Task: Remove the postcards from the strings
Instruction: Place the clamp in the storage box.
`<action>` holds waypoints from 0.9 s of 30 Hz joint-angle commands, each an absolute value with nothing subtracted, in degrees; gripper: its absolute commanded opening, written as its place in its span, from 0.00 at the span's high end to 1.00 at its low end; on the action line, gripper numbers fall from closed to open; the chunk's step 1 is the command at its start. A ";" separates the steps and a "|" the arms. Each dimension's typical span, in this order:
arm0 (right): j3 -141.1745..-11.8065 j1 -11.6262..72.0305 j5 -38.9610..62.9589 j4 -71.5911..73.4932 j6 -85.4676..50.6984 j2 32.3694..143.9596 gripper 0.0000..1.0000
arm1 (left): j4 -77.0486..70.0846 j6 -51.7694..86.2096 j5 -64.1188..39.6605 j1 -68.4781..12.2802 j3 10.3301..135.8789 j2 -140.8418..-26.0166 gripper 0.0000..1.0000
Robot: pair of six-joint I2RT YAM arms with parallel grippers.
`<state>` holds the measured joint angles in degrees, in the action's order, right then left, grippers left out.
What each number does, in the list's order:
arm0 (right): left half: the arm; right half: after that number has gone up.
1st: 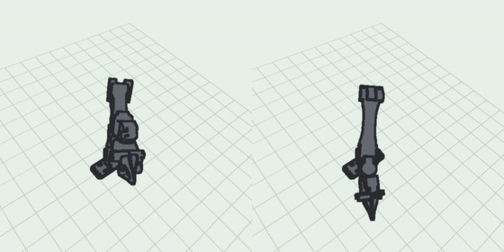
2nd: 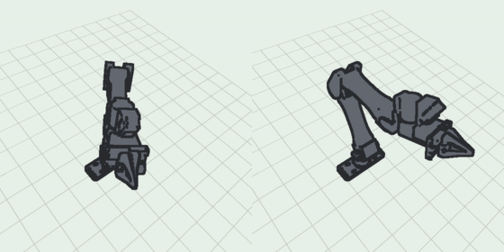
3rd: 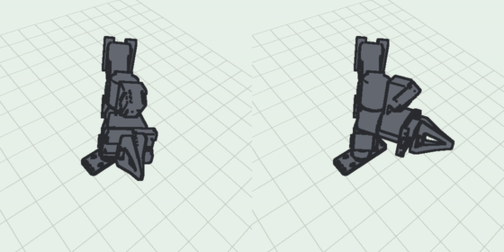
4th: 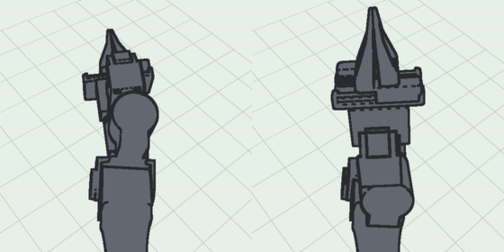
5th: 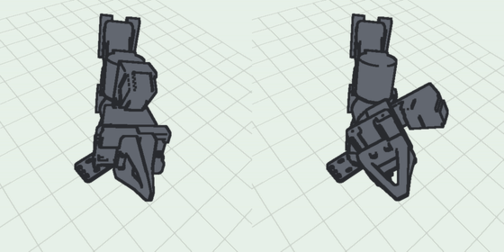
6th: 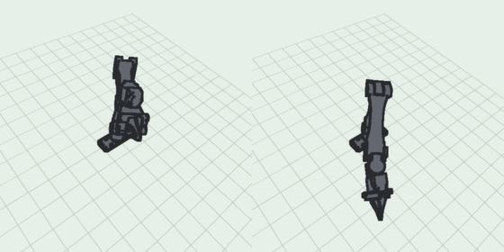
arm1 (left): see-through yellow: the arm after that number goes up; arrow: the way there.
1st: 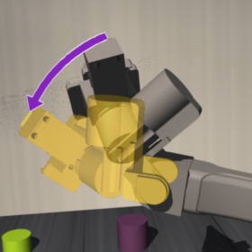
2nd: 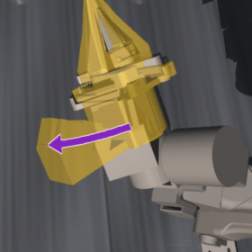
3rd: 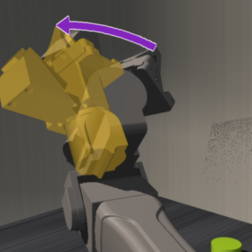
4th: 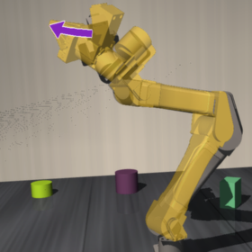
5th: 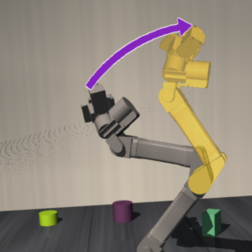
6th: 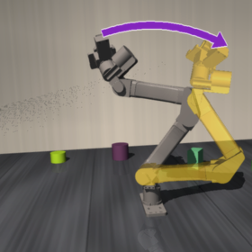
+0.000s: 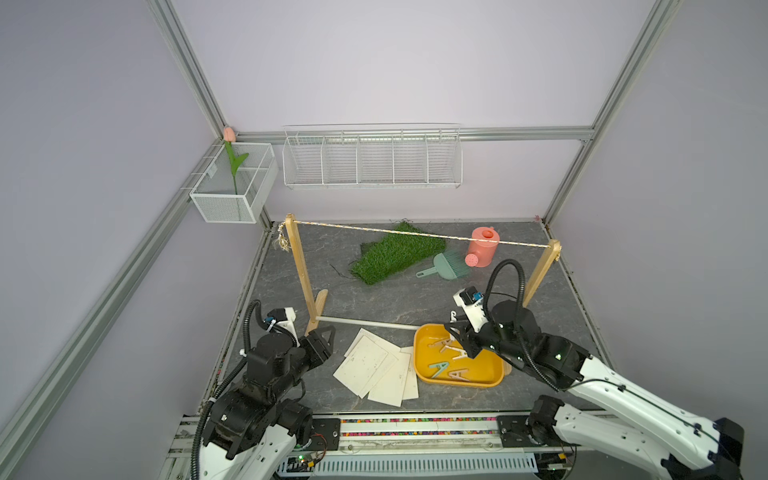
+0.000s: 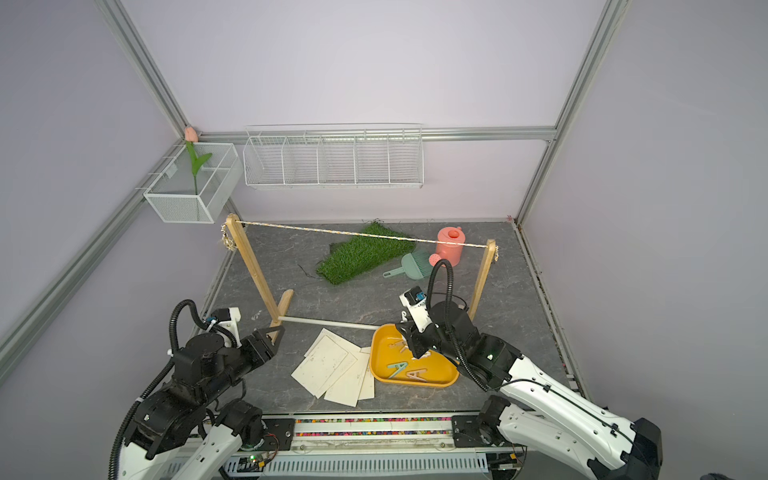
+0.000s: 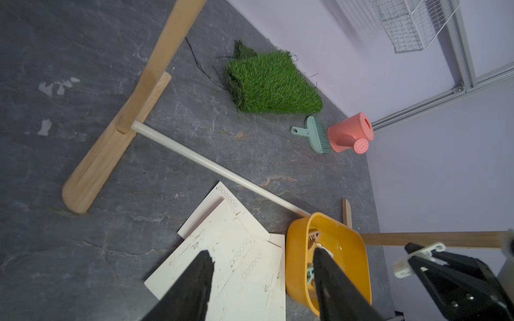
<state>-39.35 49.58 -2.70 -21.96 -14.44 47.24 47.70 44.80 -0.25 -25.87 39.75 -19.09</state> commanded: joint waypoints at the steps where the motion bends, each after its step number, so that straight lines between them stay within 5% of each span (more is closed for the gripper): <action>1: -36.60 49.31 -6.51 -31.15 -22.22 45.76 0.75 | 40.92 39.64 4.82 -25.62 41.29 -19.33 0.39; 11: -30.65 49.22 -16.09 -37.97 -30.77 49.05 0.67 | 35.29 34.86 4.79 -25.63 42.88 -22.45 0.37; 14: -30.78 49.26 -17.88 -37.54 -31.44 50.84 0.39 | 36.06 32.70 4.53 -25.58 44.08 -23.33 0.38; 18: -33.24 49.22 -19.93 -37.63 -30.76 53.12 0.20 | 37.20 29.29 5.53 -25.60 45.97 -23.21 0.35; 27: -40.32 49.23 -11.43 -21.26 -18.03 53.76 0.06 | 37.22 15.14 11.42 -25.58 52.00 -18.70 0.25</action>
<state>-38.46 49.50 -14.61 -30.28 -23.07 53.95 37.60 22.70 7.79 -25.87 49.58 -20.25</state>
